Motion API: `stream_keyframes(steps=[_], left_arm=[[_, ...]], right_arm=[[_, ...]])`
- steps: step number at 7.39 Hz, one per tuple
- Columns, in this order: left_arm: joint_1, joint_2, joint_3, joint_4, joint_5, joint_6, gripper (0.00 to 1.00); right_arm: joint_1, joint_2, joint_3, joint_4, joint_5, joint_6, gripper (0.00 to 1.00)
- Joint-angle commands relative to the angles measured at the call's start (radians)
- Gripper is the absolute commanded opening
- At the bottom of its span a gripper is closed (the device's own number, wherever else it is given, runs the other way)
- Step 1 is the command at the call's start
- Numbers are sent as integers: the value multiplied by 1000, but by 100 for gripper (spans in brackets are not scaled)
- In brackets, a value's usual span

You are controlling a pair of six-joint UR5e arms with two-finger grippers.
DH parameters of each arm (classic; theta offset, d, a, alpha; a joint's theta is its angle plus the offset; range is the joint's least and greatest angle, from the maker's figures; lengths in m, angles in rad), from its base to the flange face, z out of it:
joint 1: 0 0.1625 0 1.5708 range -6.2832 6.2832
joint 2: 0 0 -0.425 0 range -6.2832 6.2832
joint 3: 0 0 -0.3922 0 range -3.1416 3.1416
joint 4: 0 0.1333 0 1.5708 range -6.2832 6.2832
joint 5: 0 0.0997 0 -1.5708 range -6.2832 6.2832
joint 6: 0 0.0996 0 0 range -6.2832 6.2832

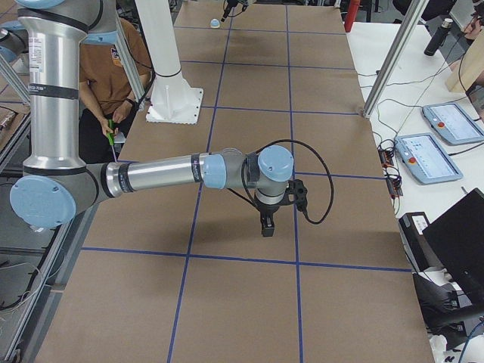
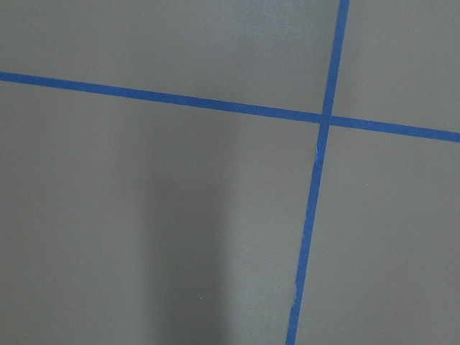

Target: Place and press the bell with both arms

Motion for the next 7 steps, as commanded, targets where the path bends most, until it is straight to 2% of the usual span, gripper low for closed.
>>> stream_keyframes(steps=[1, 4, 5, 6, 7], left_arm=[[39, 11, 25, -12, 13, -7, 100], [86, 10, 115, -139, 25, -37, 100], [127, -2, 114, -168, 17, -129, 100], [214, -3, 122, -249, 23, -243, 100], [237, -3, 129, -286, 22, -267, 100]], right_arm=[[-10, 2, 0, 2, -4, -1, 100], [-10, 7, 3, 2, -4, -2, 100], [-10, 8, 3, 4, -4, -4, 100], [-10, 8, 5, 4, -2, -5, 100], [-10, 8, 3, 4, -5, -8, 100]])
